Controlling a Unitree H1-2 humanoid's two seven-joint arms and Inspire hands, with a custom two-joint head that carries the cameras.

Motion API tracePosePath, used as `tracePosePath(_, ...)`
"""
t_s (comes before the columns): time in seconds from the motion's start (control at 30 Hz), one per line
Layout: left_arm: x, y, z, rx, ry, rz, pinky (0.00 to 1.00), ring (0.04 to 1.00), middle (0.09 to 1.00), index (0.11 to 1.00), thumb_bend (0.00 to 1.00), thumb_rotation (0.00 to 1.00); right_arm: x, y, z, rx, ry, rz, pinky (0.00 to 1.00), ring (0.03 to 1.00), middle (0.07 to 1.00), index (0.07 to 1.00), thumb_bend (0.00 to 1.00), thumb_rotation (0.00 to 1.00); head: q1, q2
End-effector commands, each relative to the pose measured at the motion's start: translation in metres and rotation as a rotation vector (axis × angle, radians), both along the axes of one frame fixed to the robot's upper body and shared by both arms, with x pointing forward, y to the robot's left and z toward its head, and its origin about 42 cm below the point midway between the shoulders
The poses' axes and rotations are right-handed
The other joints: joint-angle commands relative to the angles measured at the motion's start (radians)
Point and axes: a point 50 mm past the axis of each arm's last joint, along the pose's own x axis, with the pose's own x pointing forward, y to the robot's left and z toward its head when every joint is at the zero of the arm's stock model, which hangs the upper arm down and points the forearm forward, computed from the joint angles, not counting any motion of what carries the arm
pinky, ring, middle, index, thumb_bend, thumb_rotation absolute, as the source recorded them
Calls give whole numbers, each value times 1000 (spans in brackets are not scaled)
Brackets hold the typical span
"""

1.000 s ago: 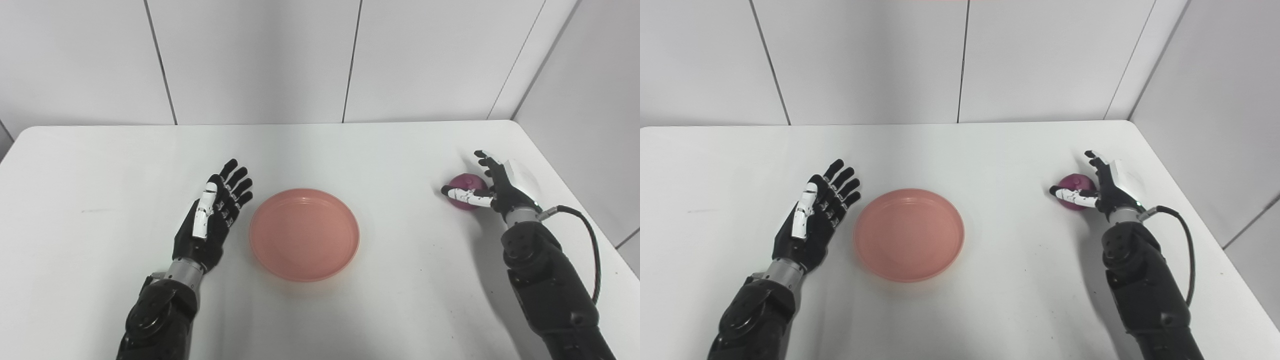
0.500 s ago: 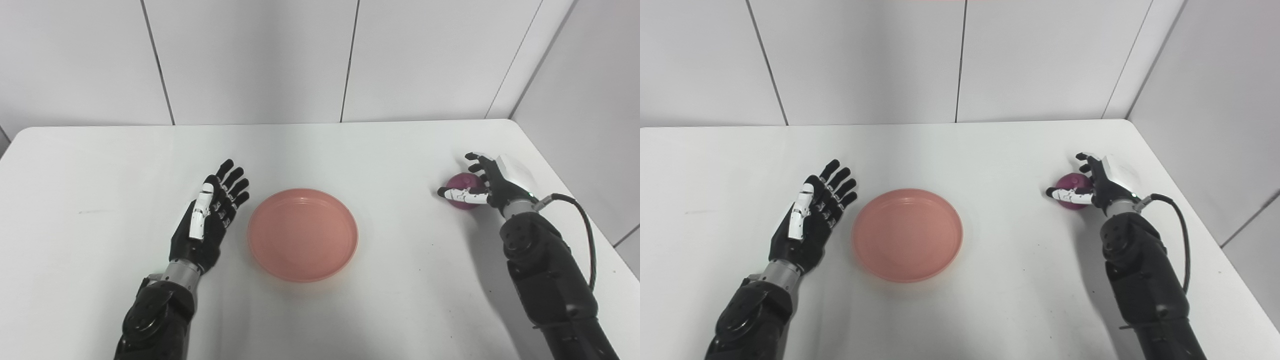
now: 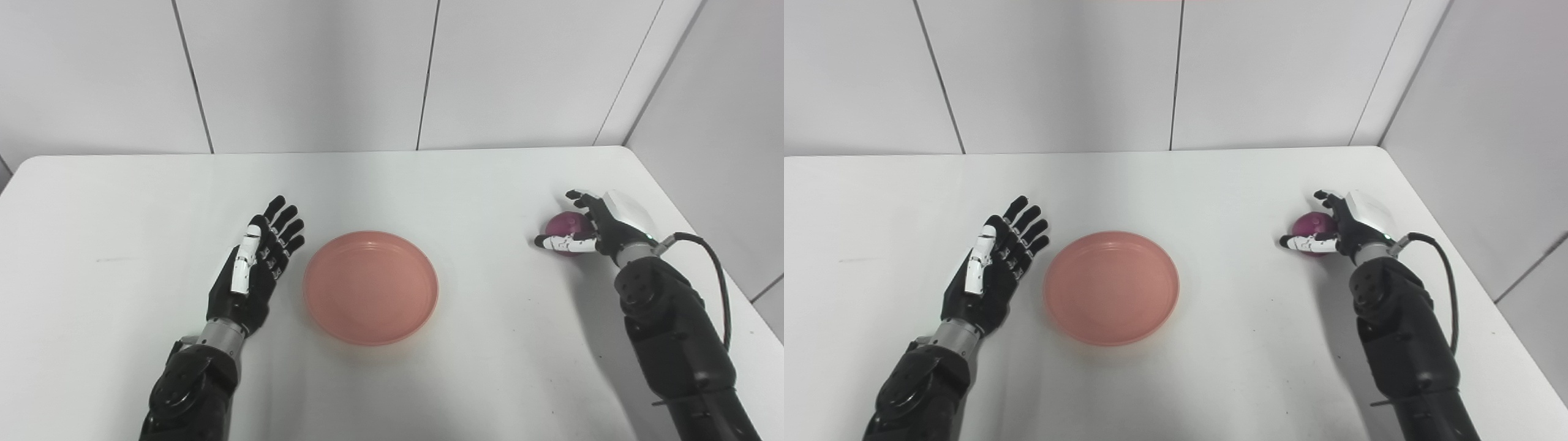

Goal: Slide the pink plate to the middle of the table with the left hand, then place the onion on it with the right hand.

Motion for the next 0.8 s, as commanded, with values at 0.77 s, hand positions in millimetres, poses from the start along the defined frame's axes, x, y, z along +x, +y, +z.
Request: tracePosePath(0.77, -10, 3, -16, 11, 90, 0, 961, 954, 964, 948, 413, 1000, -9, 0, 4, -34, -59, 43, 435, 528, 583, 582, 921, 84, -5, 2)
